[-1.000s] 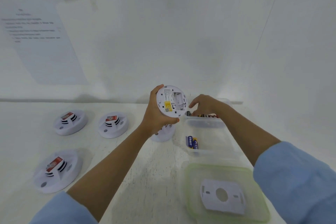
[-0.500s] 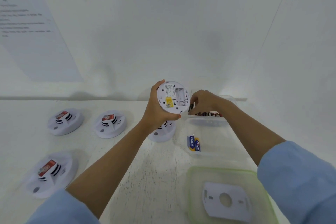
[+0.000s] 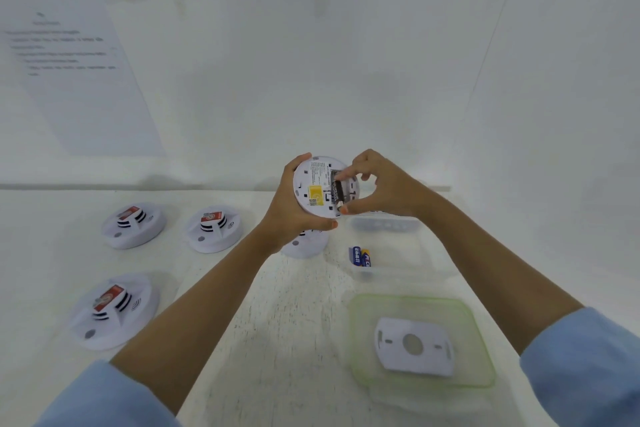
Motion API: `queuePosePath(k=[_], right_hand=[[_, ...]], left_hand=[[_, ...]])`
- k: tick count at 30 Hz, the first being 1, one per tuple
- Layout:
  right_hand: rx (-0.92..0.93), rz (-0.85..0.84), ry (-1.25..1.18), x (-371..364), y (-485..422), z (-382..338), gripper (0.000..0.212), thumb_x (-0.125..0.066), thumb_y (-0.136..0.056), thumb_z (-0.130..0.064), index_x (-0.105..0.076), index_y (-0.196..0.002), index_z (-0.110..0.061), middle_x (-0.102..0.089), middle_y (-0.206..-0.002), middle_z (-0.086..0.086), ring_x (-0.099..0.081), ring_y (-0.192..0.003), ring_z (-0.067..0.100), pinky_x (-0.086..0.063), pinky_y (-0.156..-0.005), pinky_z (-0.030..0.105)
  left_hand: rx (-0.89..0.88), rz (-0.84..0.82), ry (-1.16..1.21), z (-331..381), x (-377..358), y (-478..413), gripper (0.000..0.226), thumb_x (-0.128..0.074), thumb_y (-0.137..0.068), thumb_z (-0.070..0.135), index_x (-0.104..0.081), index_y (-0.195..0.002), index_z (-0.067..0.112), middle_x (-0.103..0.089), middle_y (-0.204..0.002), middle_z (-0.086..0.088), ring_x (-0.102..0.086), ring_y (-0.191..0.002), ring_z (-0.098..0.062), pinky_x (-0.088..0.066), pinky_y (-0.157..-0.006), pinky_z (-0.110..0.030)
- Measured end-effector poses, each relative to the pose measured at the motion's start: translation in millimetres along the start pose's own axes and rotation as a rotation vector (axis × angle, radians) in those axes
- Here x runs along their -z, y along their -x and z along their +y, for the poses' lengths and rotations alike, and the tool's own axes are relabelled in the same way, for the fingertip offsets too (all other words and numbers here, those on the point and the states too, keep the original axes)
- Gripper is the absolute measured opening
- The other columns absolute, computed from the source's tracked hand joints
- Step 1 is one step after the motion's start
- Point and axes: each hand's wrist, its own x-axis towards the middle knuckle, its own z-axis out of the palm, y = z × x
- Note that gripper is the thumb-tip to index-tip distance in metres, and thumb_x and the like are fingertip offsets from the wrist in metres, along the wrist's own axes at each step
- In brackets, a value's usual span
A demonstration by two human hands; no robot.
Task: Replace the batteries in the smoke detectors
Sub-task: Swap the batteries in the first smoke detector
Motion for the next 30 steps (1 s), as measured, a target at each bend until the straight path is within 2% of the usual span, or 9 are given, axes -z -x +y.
queuePosePath(k=[4,7,11,14,18,21,24,27,30], right_hand=[[0.018,-0.005,0.109,-0.9,10.3,-8.6,0.047,-0.078,-0.072,-0.025,-0.064,-0.117,-0.019,-0.042,-0.101,-0.001,-0.041,-0.103,0.018,-0.036,-0.092,0.025],[0.012,-0.003,0.193,0.5,16.5,-13.3,0.048,-0.075,-0.073,-0.032,-0.063,-0.118,-0.02,-0.042,-0.102,-0.002,-0.04,-0.104,0.017,-0.034,-0.097,0.033],[-0.026,0.064,0.175,1.6,21.4,-17.3,0.05,-0.08,-0.067,-0.031,-0.066,-0.114,-0.021,-0.045,-0.1,-0.003,-0.043,-0.094,0.01,-0.035,-0.092,0.032],[-0.036,0.134,0.047,-1.9,25.1,-19.0,0.055,-0.084,-0.062,-0.022,-0.066,-0.113,-0.019,-0.049,-0.097,-0.003,-0.043,-0.078,0.0,-0.036,-0.076,0.021],[-0.021,0.129,-0.067,-5.6,28.2,-19.0,0.054,-0.087,-0.057,-0.014,-0.068,-0.107,-0.02,-0.05,-0.098,-0.001,-0.046,-0.083,0.009,-0.038,-0.069,0.009],[-0.047,0.151,-0.144,-6.1,29.4,-17.3,0.052,-0.087,-0.056,-0.014,-0.068,-0.103,-0.025,-0.046,-0.109,0.003,-0.046,-0.097,0.011,-0.04,-0.074,0.011],[-0.047,0.111,-0.216,-6.0,32.0,-17.0,0.051,-0.083,-0.062,-0.008,-0.066,-0.109,-0.019,-0.048,-0.12,-0.001,-0.048,-0.107,0.011,-0.043,-0.084,0.017],[-0.024,0.057,-0.31,-7.3,34.7,-18.4,0.047,-0.076,-0.069,0.001,-0.064,-0.113,-0.007,-0.057,-0.114,-0.003,-0.057,-0.1,0.008,-0.049,-0.089,0.024],[-0.003,0.085,-0.336,-10.1,32.8,-15.4,0.045,-0.076,-0.067,0.003,-0.065,-0.11,-0.002,-0.065,-0.11,0.007,-0.063,-0.098,0.021,-0.053,-0.086,0.033]], left_hand=[[-0.006,-0.01,-0.005,11.2,-2.1,9.1,0.105,-0.079,-0.047,0.004,-0.024,-0.135,0.02,-0.045,-0.122,0.013,-0.051,-0.105,0.01,-0.051,-0.084,-0.016],[-0.003,-0.035,-0.001,15.5,-3.1,15.6,0.105,-0.08,-0.046,0.003,-0.025,-0.134,0.022,-0.045,-0.123,0.011,-0.051,-0.11,0.0,-0.051,-0.084,-0.017],[0.016,-0.051,0.027,20.4,-5.6,22.0,0.106,-0.08,-0.045,0.002,-0.026,-0.134,0.024,-0.045,-0.125,0.006,-0.05,-0.115,-0.013,-0.053,-0.084,-0.024],[0.014,-0.055,0.031,24.8,-5.6,24.2,0.104,-0.08,-0.045,0.002,-0.027,-0.132,0.025,-0.046,-0.124,0.006,-0.05,-0.115,-0.014,-0.053,-0.084,-0.023],[0.011,-0.075,0.029,28.8,-5.2,28.6,0.104,-0.079,-0.045,0.001,-0.027,-0.132,0.023,-0.046,-0.122,0.006,-0.05,-0.113,-0.014,-0.054,-0.077,-0.021],[0.012,-0.077,0.049,30.5,-4.9,30.7,0.104,-0.08,-0.045,0.001,-0.028,-0.132,0.024,-0.046,-0.124,0.004,-0.049,-0.116,-0.016,-0.054,-0.084,-0.024],[0.018,-0.078,0.064,31.4,-5.0,31.5,0.103,-0.08,-0.046,0.0,-0.028,-0.132,0.024,-0.046,-0.126,0.003,-0.049,-0.117,-0.016,-0.053,-0.085,-0.025],[0.015,-0.078,0.073,30.8,-4.4,32.4,0.104,-0.08,-0.046,0.001,-0.028,-0.133,0.023,-0.046,-0.129,0.0,-0.05,-0.118,-0.017,-0.053,-0.086,-0.026],[0.017,-0.082,0.07,29.3,-4.1,33.0,0.105,-0.082,-0.044,0.003,-0.029,-0.132,0.024,-0.047,-0.127,0.0,-0.05,-0.117,-0.018,-0.053,-0.086,-0.027]])
